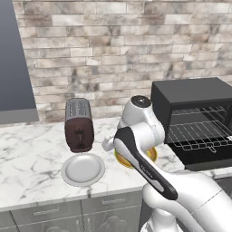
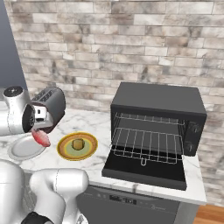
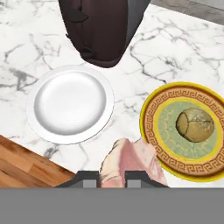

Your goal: Open the toaster oven door. Place the bread on the top rack in the toaster oven and place the steak on the bottom rack.

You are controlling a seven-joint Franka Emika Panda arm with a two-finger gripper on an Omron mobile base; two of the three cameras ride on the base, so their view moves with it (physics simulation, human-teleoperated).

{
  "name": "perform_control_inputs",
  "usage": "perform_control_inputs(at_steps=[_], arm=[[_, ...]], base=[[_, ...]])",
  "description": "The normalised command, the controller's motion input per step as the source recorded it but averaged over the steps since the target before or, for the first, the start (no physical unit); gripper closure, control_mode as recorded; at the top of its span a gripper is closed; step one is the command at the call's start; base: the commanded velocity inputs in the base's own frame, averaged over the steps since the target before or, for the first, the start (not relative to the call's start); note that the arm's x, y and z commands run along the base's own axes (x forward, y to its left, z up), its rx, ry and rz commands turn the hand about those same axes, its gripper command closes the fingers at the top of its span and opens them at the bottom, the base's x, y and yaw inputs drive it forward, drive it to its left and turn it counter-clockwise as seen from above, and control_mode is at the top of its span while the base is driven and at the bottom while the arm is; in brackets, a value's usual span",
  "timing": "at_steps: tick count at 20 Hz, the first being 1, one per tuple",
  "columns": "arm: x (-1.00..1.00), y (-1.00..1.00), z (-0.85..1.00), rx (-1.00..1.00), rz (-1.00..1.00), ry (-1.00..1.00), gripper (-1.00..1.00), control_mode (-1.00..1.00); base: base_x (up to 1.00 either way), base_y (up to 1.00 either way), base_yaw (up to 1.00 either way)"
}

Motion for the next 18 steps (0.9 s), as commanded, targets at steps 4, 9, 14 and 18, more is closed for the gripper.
perform_control_inputs(at_steps=[4, 9, 14, 18], arm=[[-0.14, -0.61, 0.22, 0.0, -0.11, 0.0, 1.0, -1.0], [-0.06, -0.61, 0.16, 0.0, -0.09, 0.0, 1.0, -1.0], [-0.03, -0.65, 0.15, 0.0, -0.03, 0.0, 1.0, -1.0], [-0.04, -0.69, 0.13, -0.01, 0.0, 0.0, 1.0, -1.0]], base=[[0.0, 0.0, 0.0], [0.0, 0.0, 0.0], [0.0, 0.0, 0.0], [0.0, 0.0, 0.0]])
